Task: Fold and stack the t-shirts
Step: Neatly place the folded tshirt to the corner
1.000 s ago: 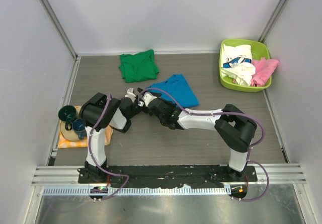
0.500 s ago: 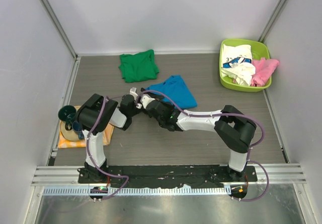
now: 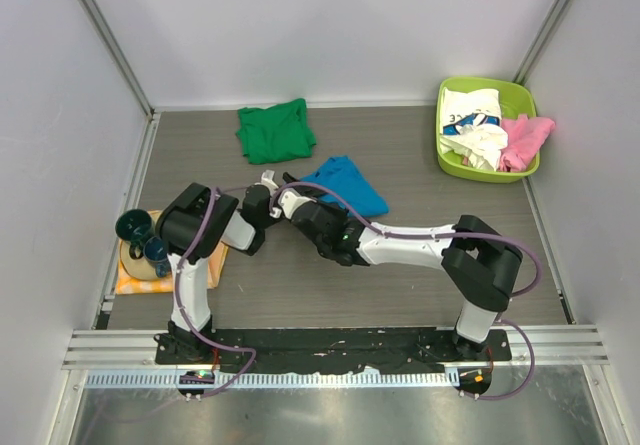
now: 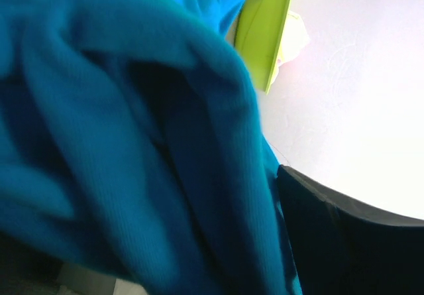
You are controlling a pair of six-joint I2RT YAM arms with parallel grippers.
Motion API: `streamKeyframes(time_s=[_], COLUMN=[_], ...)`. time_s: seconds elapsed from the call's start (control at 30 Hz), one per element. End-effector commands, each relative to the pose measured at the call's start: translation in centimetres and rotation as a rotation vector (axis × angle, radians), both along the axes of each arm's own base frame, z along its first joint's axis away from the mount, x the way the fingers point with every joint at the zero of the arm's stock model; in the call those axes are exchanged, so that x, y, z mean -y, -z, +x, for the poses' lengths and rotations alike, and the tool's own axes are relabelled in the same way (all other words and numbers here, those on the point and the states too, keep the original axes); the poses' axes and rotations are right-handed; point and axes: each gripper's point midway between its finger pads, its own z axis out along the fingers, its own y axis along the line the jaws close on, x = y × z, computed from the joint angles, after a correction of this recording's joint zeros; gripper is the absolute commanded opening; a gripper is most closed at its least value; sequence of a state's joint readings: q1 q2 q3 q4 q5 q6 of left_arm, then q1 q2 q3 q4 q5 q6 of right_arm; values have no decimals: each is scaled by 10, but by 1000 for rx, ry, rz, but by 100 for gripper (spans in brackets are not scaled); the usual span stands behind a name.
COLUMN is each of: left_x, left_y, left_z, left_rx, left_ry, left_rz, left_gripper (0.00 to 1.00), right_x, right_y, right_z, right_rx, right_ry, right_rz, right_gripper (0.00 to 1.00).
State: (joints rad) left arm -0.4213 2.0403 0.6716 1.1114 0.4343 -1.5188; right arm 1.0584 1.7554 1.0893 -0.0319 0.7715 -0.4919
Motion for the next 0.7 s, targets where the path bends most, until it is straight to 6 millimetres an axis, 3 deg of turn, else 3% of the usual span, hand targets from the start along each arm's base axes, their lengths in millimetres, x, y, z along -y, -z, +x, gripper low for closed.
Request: streamKeyframes(time_s=[0.0,0.07,0.1,0.17,0.2,0.23,0.3,0.37,0.4,0.43,0.47,0.53,0.57,0.63,0.67], left_x=[-12,-11,-11,-9,-9,-9,-10,-9,-8,-7,-7,-2,-2,5,4], left_y=[65,63,62,61,59,58,52,47,43,36,38,20,25,7,11], left_z=[-15,-13,-13,-13,-12,-13,-12,-11,-10,-8,-10,-2,-5,6,3], left_rx=[-220,-215,-213,-210,-207,-206,-193,-171,-165,-140,-162,-124,-144,-106,-122], left_ry=[-14,-9,-10,0,-1,2,4,11,18,31,41,61,85,112,138], left_rz=[101,93,87,81,81,84,91,99,102,110,131,140,182,188,231], left_gripper=[82,72,60,46,14,0,0,0,0,0,0,0,0,0,0], right_x=[2,2,2,2,2,1,0,3,6,11,14,29,35,54,64], right_y=[-23,-20,-17,-13,-10,-9,-7,-9,-11,-11,-17,-26,-36,-48,-52], right_z=[-5,-7,-8,-10,-12,-14,-17,-20,-20,-20,-20,-19,-18,-17,-15], right_rx=[41,35,30,16,7,-2,-14,-16,-7,-2,15,67,91,146,167], right_ry=[19,19,17,13,9,0,-5,5,27,42,59,137,168,261,306], right_rz=[63,64,62,57,52,57,58,61,73,70,89,110,139,188,198], right_gripper=[1,1,1,1,1,1,1,21,38,91,98,98,98,98,98])
